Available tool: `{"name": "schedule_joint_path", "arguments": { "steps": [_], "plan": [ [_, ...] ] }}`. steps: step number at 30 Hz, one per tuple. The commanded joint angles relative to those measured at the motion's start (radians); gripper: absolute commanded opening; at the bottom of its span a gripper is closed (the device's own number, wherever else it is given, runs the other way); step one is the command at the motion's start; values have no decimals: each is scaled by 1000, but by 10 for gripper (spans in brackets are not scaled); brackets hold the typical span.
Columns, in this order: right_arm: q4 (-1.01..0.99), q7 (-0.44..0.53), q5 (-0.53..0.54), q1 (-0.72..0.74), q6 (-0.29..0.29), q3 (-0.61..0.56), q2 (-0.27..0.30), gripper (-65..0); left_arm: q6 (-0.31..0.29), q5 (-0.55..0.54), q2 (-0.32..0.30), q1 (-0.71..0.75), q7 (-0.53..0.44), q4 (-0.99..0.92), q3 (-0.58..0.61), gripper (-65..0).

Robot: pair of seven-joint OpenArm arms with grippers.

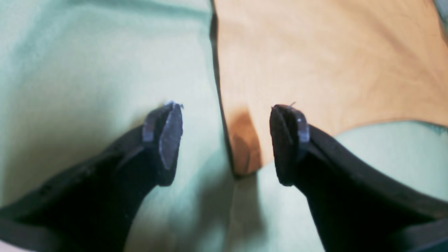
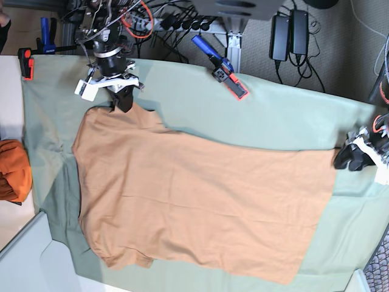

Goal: Fold the T-shirt properly
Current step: 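Grasp the T-shirt hem corner with the left gripper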

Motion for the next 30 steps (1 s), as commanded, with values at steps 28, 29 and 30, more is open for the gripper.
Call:
{"name": "schedule_joint_path", "arguments": {
  "steps": [28, 29, 30],
  "plan": [
    [16, 19, 8, 3, 0, 2, 6, -650, -9, 17, 4, 9, 10, 91, 138, -471],
    [16, 19, 8, 3, 0, 2, 6, -650, -9, 16, 4, 9, 10, 91, 138, -543],
    [16, 19, 8, 3, 0, 2, 6, -650, -9, 14, 4, 9, 10, 91, 138, -604]
  ]
}}
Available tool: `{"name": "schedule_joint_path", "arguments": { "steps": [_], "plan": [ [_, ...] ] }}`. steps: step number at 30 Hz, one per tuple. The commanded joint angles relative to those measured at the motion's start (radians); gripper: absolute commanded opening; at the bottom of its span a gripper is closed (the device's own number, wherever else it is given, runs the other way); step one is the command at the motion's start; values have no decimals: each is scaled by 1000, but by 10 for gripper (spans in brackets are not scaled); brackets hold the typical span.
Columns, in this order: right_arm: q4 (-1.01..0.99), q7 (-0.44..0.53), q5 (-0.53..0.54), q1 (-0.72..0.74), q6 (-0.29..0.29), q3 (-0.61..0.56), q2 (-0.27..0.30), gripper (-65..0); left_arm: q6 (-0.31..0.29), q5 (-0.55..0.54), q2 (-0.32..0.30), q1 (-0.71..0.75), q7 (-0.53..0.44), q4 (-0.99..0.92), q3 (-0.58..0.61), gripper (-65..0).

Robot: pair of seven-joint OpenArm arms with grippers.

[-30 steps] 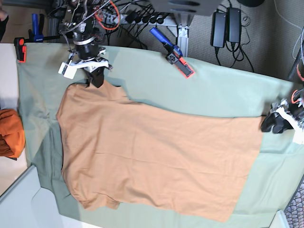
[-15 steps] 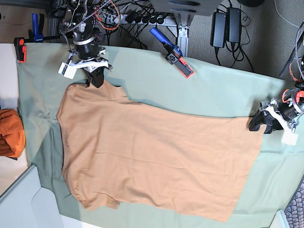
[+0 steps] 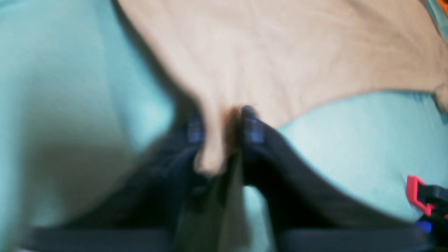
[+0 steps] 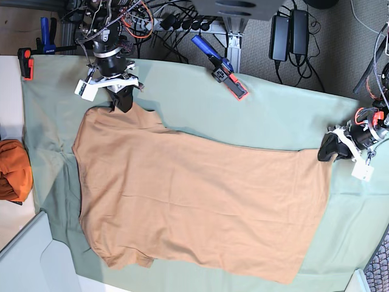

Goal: Fold the T-shirt properly
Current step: 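Grasp the T-shirt hem corner with the left gripper, then fold the shirt lengthwise, right gripper carrying shoulder toward the sleeve side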

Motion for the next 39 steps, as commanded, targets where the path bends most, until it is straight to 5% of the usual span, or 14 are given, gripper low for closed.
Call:
{"name": "schedule_joint_path", "arguments": {
  "steps": [1, 7, 14, 21, 39],
  "plan": [
    [16, 19, 8, 3, 0, 2, 6, -650, -4, -5, -14, -6, 7, 10, -3, -650],
    [16, 19, 8, 3, 0, 2, 20, -650, -14, -5, -15, -8, 16, 47, -47, -650],
    [16, -3, 8, 2, 0, 2, 53, -650, -129, -67, -70, -7, 50, 116, -75, -650],
    [68, -119, 77, -32, 2, 54, 82, -650, -130, -105, -89, 16, 63, 118, -75, -650],
    [367, -121, 94, -275, 8, 86, 100, -650, -130, -354, -92, 50, 300, 185, -76, -650]
  ]
}}
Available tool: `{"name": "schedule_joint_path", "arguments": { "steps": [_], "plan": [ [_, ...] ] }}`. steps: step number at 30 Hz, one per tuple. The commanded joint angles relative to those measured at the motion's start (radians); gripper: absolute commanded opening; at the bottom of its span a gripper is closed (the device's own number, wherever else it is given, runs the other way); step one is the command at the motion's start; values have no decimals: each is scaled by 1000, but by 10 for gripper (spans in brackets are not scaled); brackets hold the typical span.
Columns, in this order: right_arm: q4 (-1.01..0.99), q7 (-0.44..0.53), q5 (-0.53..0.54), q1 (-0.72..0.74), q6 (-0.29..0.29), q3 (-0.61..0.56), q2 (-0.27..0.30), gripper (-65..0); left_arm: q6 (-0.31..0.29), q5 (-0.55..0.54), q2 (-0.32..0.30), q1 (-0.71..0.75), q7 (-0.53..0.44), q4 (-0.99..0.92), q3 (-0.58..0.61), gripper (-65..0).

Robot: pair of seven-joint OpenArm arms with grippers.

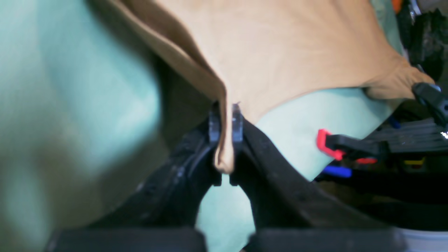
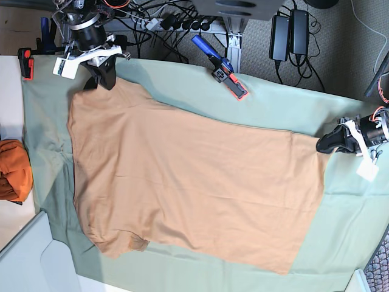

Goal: Fold the T-shirt properly
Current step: 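Fold the shirt lengthwise, right gripper carrying shoulder toward the sleeve side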

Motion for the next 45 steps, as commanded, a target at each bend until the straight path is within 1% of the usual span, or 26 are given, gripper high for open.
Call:
{"name": "schedule_joint_path", "arguments": {
  "steps": [1, 4, 6, 9, 13, 19, 27, 32, 35, 39, 43, 45],
  "plan": [
    [20, 22, 12, -1, 4, 8, 11, -650, -27, -30, -19, -11, -11, 36, -10, -650],
    [20, 24, 8, 21, 4, 8, 11, -650, -27, -30, -19, -16, 11, 78, -10, -650],
    [20, 24, 5, 39, 4, 8, 13, -650, -27, -29, -19, -16, 10, 81, -10, -650],
    [20, 24, 4, 77, 4, 8, 20, -650, -27, -28, -19, -17, -8, 81, -10, -650],
    [19, 24, -40, 135, 4, 8, 44, -650, -27, 13, -16, -38, -35, 66, -10, -650],
    [-14, 24, -56, 197, 4, 8, 103, -650, -27, 12, -6, -103, -42, 16, -10, -650],
    [-134, 28, -55, 307, 7, 4, 190, -650, -27, 13, 51, -213, -59, -145, 6, -650],
    [-243, 28, -55, 400, 8, -8, 245, -650, -27, 70, 53, -272, -91, -190, 19, -650],
    [-303, 28, -56, 453, 9, -43, 277, -650, -27, 70, 53, -307, -93, -238, 19, -650],
    [-367, 31, -60, 527, 31, -117, 307, -650, -27, 89, 54, -353, -129, -314, 21, -650],
    [-433, 32, -104, 613, 32, -200, 313, -650, -27, 96, 53, -401, -148, -379, 45, -650],
    [-462, 32, -119, 656, 34, -245, 312, -650, -27, 135, 53, -418, -185, -405, 58, -650]
  ]
}}
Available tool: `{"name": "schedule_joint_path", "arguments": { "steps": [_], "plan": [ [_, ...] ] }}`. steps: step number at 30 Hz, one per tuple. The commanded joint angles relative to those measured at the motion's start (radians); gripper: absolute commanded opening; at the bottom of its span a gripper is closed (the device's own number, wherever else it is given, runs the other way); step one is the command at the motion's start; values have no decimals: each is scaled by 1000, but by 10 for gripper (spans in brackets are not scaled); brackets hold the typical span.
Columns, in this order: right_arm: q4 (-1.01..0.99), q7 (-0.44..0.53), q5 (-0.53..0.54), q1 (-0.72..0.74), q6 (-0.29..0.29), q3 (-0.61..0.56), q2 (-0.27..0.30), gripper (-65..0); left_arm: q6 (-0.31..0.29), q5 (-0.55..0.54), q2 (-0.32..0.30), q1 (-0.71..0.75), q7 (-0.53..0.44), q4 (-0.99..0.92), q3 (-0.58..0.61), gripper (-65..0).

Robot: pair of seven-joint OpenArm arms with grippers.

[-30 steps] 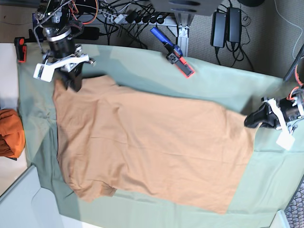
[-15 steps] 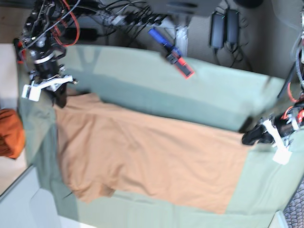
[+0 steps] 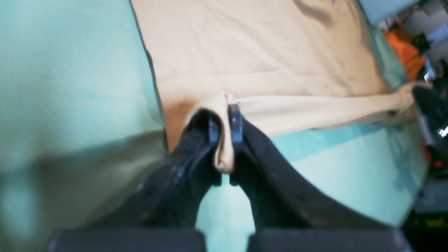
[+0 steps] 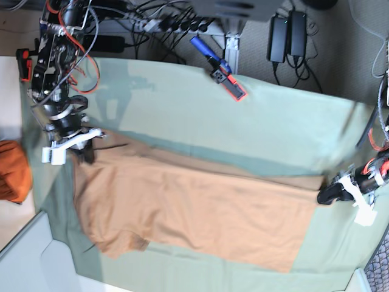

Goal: Fold the T-shirt properly
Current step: 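Fold the shirt lengthwise, right gripper carrying shoulder toward the sleeve side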

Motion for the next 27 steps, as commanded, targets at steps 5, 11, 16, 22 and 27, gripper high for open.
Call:
{"name": "schedule_joint_path", "arguments": {
  "steps": [5, 11, 16, 22, 27],
  "plan": [
    [-36, 26, -55, 111, 28, -89, 19, -650, -16, 44, -21, -51, -67, -32, 8, -650],
    [-108, 27, -68, 184, 28, -131, 18, -650, -16, 84, -20, -57, -110, -40, 8, -650],
    [-150, 26, -68, 220, 28, -133, 18, -650, -16, 136, -16, -60, -151, -40, 8, -650],
    [-151, 27, -68, 224, 28, -135, 13, -650, -16, 230, 11, -84, -191, -40, 8, -443],
    [-151, 30, -90, 223, 28, -135, -1, -250, -16, 245, 15, -113, -190, -40, 8, -293]
  ]
}}
